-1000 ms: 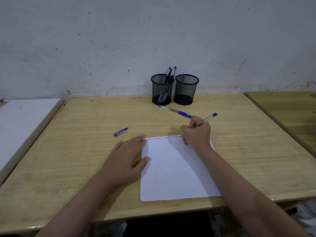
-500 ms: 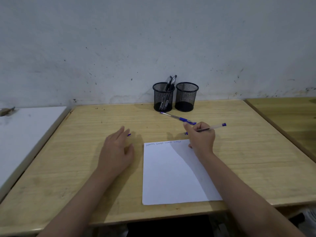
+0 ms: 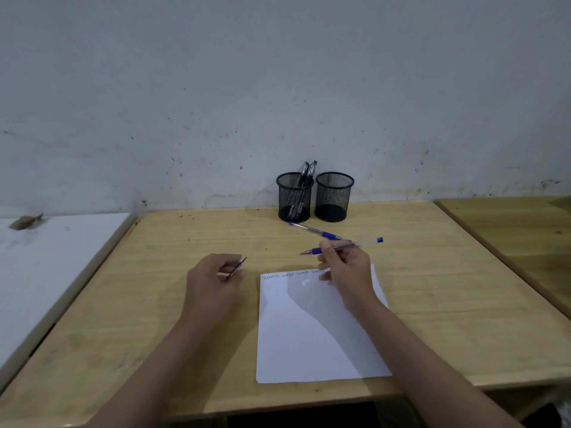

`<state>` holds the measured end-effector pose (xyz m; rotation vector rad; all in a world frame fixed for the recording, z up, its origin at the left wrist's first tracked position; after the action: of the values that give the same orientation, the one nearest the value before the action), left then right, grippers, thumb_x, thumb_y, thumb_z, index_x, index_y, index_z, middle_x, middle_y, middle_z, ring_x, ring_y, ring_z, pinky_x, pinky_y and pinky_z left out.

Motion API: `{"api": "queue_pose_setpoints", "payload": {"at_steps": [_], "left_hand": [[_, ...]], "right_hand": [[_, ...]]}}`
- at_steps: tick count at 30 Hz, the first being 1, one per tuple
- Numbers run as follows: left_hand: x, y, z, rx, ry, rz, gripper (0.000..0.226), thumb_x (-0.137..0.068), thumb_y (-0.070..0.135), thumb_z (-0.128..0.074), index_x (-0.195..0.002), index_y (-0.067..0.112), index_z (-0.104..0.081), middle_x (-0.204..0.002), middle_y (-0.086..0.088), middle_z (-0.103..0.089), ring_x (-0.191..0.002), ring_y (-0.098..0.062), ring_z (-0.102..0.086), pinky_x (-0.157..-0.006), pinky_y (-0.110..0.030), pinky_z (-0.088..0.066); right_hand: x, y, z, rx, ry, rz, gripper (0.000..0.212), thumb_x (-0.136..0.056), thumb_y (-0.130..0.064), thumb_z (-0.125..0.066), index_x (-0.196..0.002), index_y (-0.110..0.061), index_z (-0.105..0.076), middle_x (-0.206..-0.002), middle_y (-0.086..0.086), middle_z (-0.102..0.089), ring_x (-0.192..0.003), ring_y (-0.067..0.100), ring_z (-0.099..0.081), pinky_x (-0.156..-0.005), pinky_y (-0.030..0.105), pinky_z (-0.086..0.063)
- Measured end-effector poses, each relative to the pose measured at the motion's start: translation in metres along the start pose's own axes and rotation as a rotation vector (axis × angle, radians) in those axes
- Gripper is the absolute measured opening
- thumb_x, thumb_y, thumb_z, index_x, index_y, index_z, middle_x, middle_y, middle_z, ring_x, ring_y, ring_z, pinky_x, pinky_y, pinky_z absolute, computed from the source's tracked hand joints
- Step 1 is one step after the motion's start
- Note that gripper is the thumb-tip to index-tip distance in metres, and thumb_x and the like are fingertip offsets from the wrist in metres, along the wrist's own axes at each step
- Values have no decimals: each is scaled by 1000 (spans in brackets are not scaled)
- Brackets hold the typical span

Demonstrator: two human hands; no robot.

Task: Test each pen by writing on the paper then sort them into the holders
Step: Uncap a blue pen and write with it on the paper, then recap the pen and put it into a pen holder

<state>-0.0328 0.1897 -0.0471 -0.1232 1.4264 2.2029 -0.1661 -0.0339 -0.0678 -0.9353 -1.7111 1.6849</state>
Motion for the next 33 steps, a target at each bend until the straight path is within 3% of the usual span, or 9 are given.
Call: {"api": "queue_pose_setpoints", "payload": {"at_steps": [4,7,10,16,24,27,33], "left_hand": [[5,29,-5,105,-8,-27,16,-77,12,-71,-88,23,-66,-86,4,-66,-75,-2,-59,-61,-12,-49],[7,41,-11,215,-60,6,16,-77,12,-71,-87,24,-67,-90,-3,-68,-78,-16,-65,-71,-29,-54],[11,49,-13,341,-93,58,22,-74,8,-73,-83,28,-69,-87,-5,-70,-75,-19,-66,-77,-38,-57],[15,58,-9,439,-107,86,24,-68,6,-77,-76,29,-73,-75,0,-73,-74,-19,-66,-81,-39,-55],[20,75,-6,442,-131,17,27,-70,4,-75,-77,30,-74,-76,6,-75,-75,-16,-66,-81,-40,-55],[21,83,-4,424,-127,-8,36,-71,-1,-73,-71,36,-74,-74,7,-74,-73,-16,-66,-79,-43,-56],[28,97,8,366,-45,-60,37,-71,-6,-71,-70,31,-72,-72,5,-73,-71,-21,-67,-74,-46,-57]], "right_hand": [[15,-17,-23,-142,-113,-10,16,-95,-18,-55,-90,-7,-65,-65,2,-67,-57,11,-62,-50,25,-53],[23,-32,-34,-195,-161,7,20,-96,-20,-52,-95,-3,-63,-66,2,-67,-57,10,-63,-52,27,-54],[27,-46,-37,-192,-175,50,21,-96,-20,-52,-94,-2,-62,-67,3,-66,-58,10,-63,-52,27,-54],[33,-60,-39,-153,-206,120,13,-95,-16,-52,-91,-7,-61,-69,3,-67,-59,8,-63,-51,25,-54],[46,-71,-52,-77,-331,210,10,-94,-10,-54,-86,-9,-59,-62,-3,-66,-59,6,-63,-51,24,-53],[49,-76,-55,-78,-373,233,10,-93,-7,-55,-85,-9,-61,-67,4,-65,-60,7,-62,-52,25,-53],[56,-85,-59,-145,-408,280,17,-92,-2,-56,-79,-13,-62,-62,1,-64,-58,11,-60,-58,25,-54]]}}
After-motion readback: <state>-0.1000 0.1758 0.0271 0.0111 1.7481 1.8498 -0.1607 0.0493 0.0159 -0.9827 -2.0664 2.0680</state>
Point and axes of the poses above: each hand's wrist, its own x-axis away from the middle knuckle, its own z-axis out of the back of the hand, y = z × x, the point moved 9 cm from there along -x, towards the middle knuckle
